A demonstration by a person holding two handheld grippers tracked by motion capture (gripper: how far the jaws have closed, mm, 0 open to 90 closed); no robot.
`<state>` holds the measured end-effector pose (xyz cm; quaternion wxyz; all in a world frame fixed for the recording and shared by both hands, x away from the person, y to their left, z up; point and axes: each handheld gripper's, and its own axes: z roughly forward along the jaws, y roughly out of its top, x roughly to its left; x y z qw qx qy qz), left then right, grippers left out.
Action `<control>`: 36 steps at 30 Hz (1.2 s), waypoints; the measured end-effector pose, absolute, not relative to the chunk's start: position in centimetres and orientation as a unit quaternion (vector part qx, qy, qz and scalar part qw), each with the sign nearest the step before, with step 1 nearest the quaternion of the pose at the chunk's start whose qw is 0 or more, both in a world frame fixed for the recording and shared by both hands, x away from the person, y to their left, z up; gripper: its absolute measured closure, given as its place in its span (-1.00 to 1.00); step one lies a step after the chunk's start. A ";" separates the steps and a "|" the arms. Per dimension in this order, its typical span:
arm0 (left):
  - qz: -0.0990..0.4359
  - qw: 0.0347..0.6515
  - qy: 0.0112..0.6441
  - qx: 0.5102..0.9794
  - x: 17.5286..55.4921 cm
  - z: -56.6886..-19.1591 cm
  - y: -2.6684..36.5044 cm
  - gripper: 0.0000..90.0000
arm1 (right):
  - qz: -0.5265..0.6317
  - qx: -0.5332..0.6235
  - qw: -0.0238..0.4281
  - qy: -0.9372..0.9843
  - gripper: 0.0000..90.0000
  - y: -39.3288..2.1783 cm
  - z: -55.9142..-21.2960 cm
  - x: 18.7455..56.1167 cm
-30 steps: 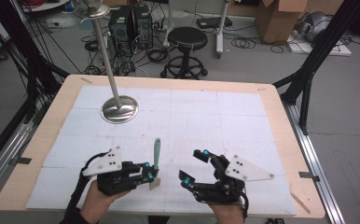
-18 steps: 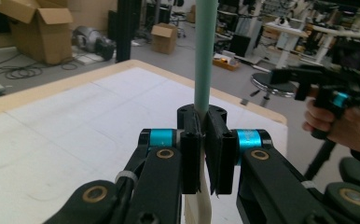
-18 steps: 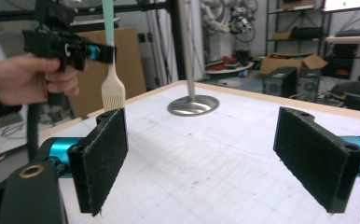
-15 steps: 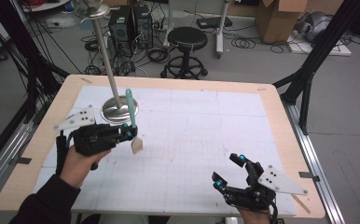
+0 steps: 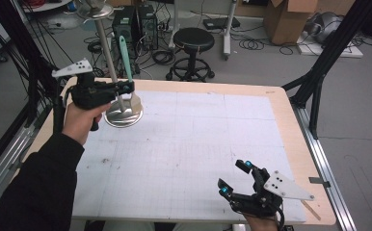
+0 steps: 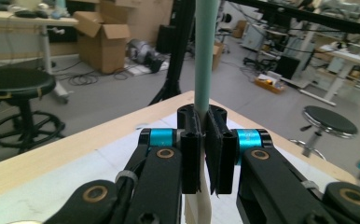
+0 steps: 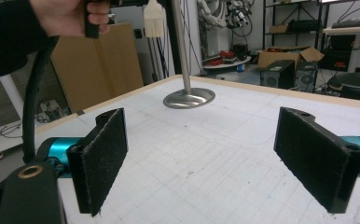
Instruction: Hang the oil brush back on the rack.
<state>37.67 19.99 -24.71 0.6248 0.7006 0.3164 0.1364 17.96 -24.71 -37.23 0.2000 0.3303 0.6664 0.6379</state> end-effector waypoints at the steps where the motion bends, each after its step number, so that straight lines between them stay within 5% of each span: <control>1: 0.140 0.621 0.320 0.702 38.1 -24.5 20.1 0.88 | 0.637 0.331 0.200 0.667 -0.65 -24.8 -37.3 17.9; 36: 0.165 0.615 0.366 0.679 41.1 -23.3 21.2 0.88 | 0.638 0.326 0.191 0.671 -0.65 -24.4 -37.4 17.8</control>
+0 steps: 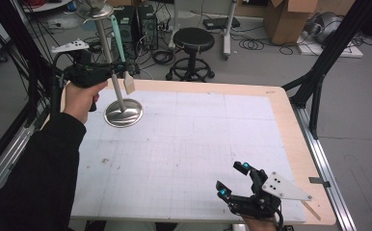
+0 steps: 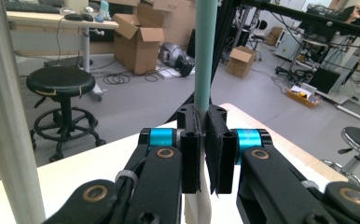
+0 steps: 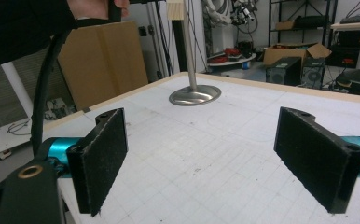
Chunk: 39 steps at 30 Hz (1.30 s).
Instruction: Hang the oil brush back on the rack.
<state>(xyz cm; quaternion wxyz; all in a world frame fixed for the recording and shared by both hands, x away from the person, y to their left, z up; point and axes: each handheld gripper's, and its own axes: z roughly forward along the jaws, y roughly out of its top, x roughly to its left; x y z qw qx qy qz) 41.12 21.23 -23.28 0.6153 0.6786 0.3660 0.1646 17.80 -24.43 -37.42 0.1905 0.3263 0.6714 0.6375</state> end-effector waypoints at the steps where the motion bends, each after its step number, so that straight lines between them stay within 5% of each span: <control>1: 0.163 0.615 0.368 0.678 41.2 -23.3 21.3 0.88 | 0.638 0.327 0.190 0.671 -0.65 -24.4 -37.4 17.8; 25: 0.179 0.618 0.387 0.660 41.1 -24.7 22.3 0.85 | 0.639 0.327 0.190 0.670 -0.65 -24.4 -37.4 17.7; 29: 0.215 0.604 0.398 0.656 39.8 -26.0 22.8 0.25 | 0.637 0.327 0.196 0.670 -0.65 -24.4 -37.4 17.7; 39: 0.230 0.621 0.368 0.653 33.5 -30.3 22.8 -0.34 | 0.609 0.346 0.237 0.673 -0.65 -25.2 -37.6 18.2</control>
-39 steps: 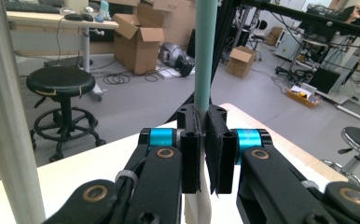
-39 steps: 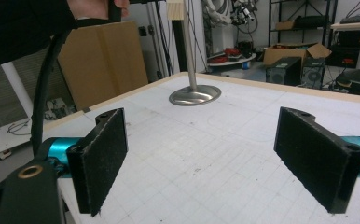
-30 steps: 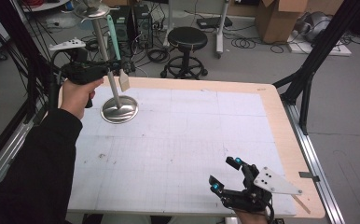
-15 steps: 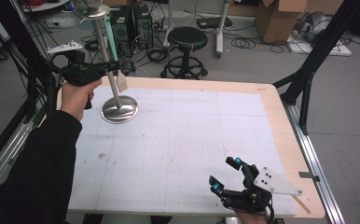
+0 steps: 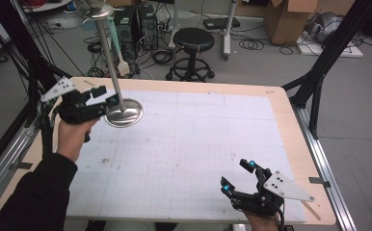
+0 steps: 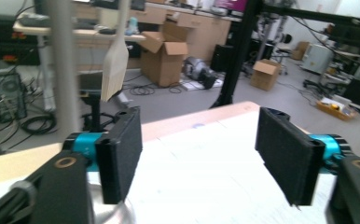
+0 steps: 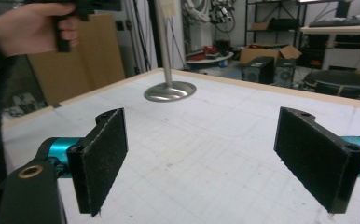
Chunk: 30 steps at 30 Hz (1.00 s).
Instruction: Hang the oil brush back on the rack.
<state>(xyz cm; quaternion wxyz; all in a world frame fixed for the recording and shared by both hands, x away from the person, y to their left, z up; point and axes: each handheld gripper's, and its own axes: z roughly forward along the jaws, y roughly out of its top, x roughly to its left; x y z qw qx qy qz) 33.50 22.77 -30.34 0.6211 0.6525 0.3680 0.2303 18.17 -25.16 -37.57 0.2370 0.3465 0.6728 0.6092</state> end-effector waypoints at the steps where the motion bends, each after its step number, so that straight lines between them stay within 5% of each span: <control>1: 0.230 0.620 0.360 0.658 32.7 -30.8 22.5 -0.38 | 0.607 0.348 0.240 0.674 -0.65 -25.2 -37.6 18.2; 4: 0.229 0.621 0.338 0.669 30.3 -32.2 21.6 -0.57 | 0.594 0.356 0.251 0.676 -0.65 -25.4 -37.7 18.2; 15: 0.202 0.643 0.268 0.688 24.5 -36.7 19.8 -0.57 | 0.568 0.373 0.275 0.680 -0.65 -26.2 -38.3 17.9; 30: 0.205 0.653 0.293 0.668 21.2 -38.8 21.6 -0.55 | 0.562 0.372 0.279 0.684 -0.65 -26.2 -38.5 17.3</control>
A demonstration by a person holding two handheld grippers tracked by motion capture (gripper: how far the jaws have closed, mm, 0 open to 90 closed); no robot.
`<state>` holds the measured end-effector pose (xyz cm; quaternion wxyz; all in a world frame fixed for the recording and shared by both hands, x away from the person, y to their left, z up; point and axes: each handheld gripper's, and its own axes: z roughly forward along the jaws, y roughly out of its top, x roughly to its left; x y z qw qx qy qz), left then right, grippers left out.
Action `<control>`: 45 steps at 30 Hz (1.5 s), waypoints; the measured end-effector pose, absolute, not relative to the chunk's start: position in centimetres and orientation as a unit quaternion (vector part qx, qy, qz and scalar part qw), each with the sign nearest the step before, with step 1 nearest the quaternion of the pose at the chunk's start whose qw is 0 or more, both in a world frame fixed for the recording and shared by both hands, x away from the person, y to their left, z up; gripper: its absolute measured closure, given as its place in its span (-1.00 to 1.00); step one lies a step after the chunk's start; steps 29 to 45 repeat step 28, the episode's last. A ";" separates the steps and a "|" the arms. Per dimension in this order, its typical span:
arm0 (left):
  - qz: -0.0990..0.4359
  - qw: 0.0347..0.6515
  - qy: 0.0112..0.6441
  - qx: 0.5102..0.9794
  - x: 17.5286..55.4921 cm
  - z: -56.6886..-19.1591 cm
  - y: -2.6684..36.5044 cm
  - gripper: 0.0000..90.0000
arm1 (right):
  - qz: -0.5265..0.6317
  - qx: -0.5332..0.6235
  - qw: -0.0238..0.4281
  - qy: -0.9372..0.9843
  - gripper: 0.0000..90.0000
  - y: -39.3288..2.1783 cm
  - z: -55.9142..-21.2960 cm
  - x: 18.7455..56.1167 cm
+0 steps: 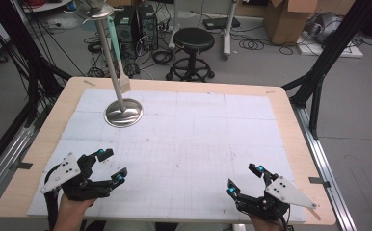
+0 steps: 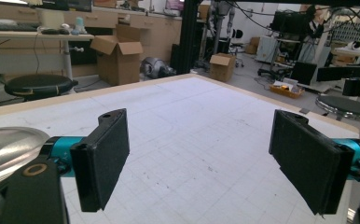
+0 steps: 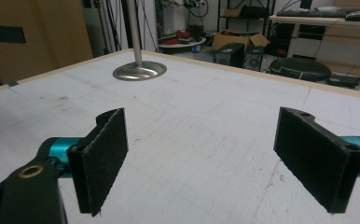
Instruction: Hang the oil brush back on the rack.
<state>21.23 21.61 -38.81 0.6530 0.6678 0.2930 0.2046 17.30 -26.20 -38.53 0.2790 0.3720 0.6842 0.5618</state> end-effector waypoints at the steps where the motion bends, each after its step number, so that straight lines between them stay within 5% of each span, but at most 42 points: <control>1: 0.204 0.653 0.294 0.668 21.2 -38.8 21.7 -0.55 | 0.562 0.373 0.279 0.684 -0.65 -26.2 -38.5 17.3; 45: 0.190 0.648 0.311 0.669 21.7 -39.3 21.8 -0.54 | 0.565 0.372 0.275 0.683 -0.65 -25.9 -38.4 17.5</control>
